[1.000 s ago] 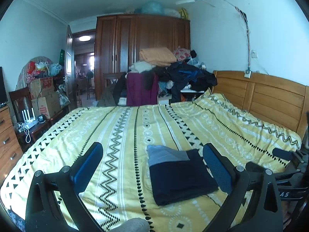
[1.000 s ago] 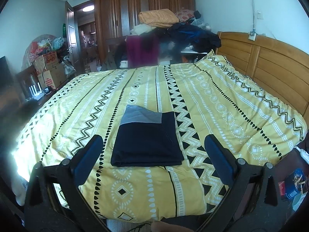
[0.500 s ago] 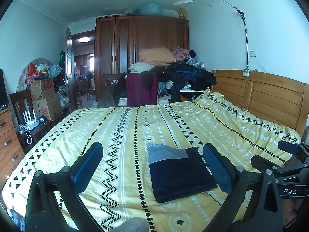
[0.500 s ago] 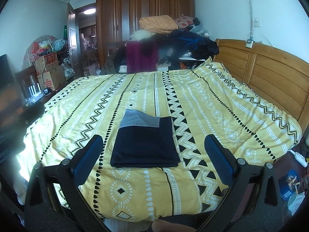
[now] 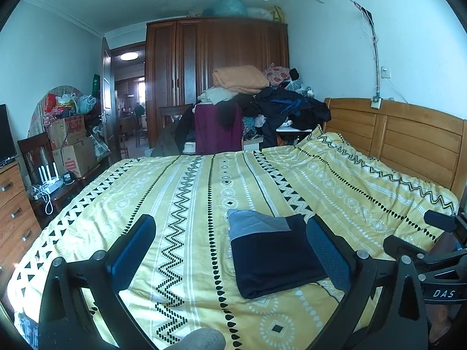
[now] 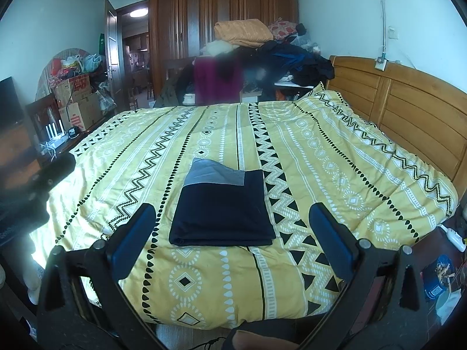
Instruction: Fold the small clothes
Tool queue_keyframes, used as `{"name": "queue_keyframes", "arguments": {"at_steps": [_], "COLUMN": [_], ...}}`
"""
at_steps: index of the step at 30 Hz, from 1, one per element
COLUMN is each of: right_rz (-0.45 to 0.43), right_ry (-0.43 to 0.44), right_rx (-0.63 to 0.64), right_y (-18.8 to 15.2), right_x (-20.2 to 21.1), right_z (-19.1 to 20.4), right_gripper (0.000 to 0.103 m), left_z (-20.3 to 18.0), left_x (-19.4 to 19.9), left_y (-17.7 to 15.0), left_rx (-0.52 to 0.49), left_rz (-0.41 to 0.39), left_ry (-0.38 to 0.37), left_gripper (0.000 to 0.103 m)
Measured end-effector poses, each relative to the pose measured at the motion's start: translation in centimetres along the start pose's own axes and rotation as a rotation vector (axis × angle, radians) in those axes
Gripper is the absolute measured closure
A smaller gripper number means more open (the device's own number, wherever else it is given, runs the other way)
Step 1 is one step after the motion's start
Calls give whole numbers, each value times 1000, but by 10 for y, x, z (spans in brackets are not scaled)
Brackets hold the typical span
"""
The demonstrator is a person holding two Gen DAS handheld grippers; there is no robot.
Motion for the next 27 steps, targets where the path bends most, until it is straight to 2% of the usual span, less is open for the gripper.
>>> {"name": "queue_keyframes", "arguments": {"at_steps": [3,10,27], "right_rz": [3,30,53], "right_ry": [9,40,65], "right_rx": [-3,3,18], "right_y": [-1,0,1], "right_x": [0,-9,-19], "right_z": [0,6,19], "right_gripper": [0,0,0], "left_z": [1,11,18], "left_x": [-7,-31,-38], "left_y": [-4,-22,-35], "left_rx": [-11,-9,-23], "left_rz": [37,140,167], "left_ry": [42,89,113], "left_gripper": [0,0,0]}}
Point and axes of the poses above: each gripper's, at about its wrist camera, not at the fingertips, and x roughly against the way its jaws point, z to its left, y to its top, the point moved 3 cm from there along -x, roughly the way its jaws point, and after that the axes turned 5 degrees about y, right-handed, at the moved point
